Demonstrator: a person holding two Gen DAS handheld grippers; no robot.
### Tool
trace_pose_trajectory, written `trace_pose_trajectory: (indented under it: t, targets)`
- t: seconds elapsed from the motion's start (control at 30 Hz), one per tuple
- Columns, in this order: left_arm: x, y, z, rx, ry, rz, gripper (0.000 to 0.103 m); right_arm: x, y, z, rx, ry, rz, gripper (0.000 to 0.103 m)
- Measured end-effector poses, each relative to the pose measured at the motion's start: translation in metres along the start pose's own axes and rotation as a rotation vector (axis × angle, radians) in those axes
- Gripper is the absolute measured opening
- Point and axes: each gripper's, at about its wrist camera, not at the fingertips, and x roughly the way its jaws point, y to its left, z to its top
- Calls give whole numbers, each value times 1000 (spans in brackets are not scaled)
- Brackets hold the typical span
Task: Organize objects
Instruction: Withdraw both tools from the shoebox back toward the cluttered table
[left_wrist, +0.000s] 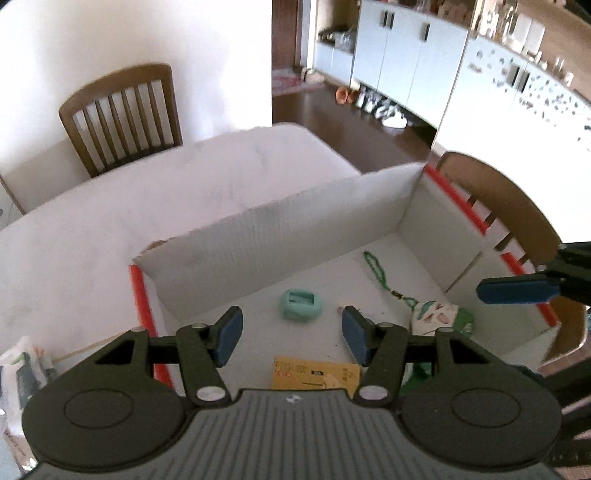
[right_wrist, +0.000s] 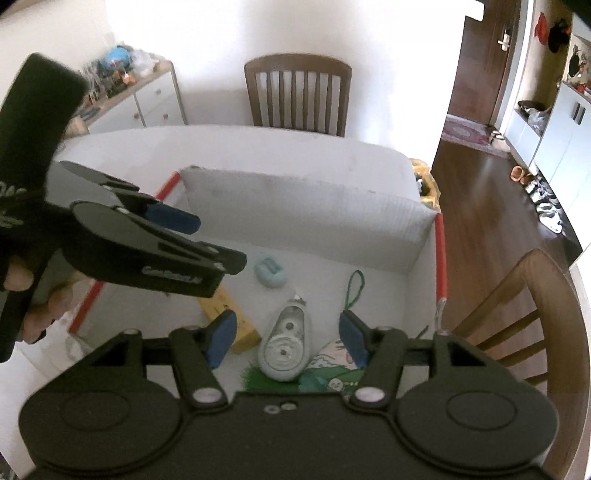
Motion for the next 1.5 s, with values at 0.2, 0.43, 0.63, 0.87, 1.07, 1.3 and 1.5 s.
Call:
trace_pose_trajectory:
  t: [0.2,0.43,0.63,0.87,1.07,1.3,1.5]
  targets:
    - [-39,6,-11,-13,-70,-25,59,-28,11,-4,5,-50,12,61]
    - [-80,13,-32,-21,-137,-47,59,-52,26,-11,33,-97,24,61]
    - [-115,21,-59,-15,-197,-33,59,-63,44,-14,54,-130,23,62]
    - [-142,34,-89,-16,-225,-49,59,-70,71,-19,61,-152,23,64]
    - [-160,53,-114,-38,-232,-45,59,-73,97,-23,61,-177,33,68]
    - [-179,78,-137,-61,-263,-38,76,-74,133,-22,57,-221,67,79]
    - [-192,109,-157,-105,-270,-15,84,-71,165,-20,25,-264,89,100]
